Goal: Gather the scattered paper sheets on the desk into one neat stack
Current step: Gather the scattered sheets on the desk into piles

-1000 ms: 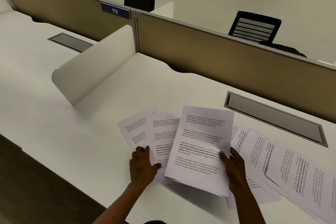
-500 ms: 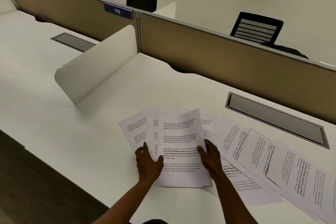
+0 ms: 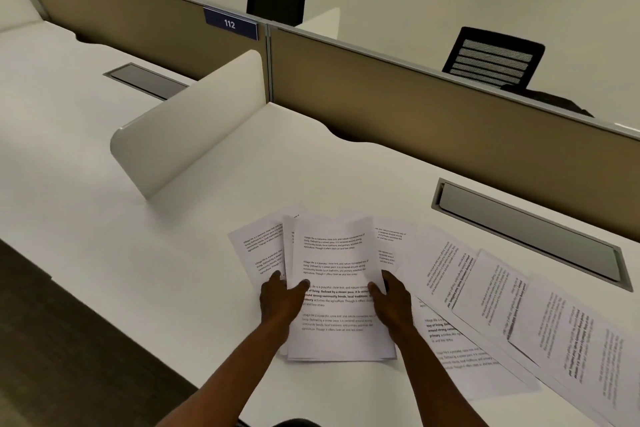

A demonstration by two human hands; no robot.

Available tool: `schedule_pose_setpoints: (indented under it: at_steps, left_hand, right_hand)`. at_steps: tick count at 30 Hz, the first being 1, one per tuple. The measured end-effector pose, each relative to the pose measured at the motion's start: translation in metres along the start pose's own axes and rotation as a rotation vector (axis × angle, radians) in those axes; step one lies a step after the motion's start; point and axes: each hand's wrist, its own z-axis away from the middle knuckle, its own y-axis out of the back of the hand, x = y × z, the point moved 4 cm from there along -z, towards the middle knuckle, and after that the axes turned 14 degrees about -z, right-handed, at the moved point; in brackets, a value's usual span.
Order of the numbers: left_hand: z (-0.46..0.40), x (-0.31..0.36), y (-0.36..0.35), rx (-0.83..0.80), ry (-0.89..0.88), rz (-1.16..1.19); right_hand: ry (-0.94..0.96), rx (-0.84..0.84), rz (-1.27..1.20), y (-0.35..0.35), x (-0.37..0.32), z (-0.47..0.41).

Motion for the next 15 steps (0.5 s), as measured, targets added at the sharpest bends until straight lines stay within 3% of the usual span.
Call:
schedule_pose_setpoints:
  at_steps: [3,8,15]
  left_hand:
    - [-0.004,0.002,0.003,-0.056,-0.004,0.047]
    - [-0.007,0.006,0.012,0.008,-0.024,0.084]
    - [0.001,0.015,0.005,-0.106,-0.084,0.174]
  right_hand:
    - [-0.002,-0.008,-0.015,0.001,0.006,-0.002]
    - [-0.009,-0.016,-0.046,0.001,0.006,-0.003]
    - [0.021,-0.035,-0.038,0.002,0.001,-0.001]
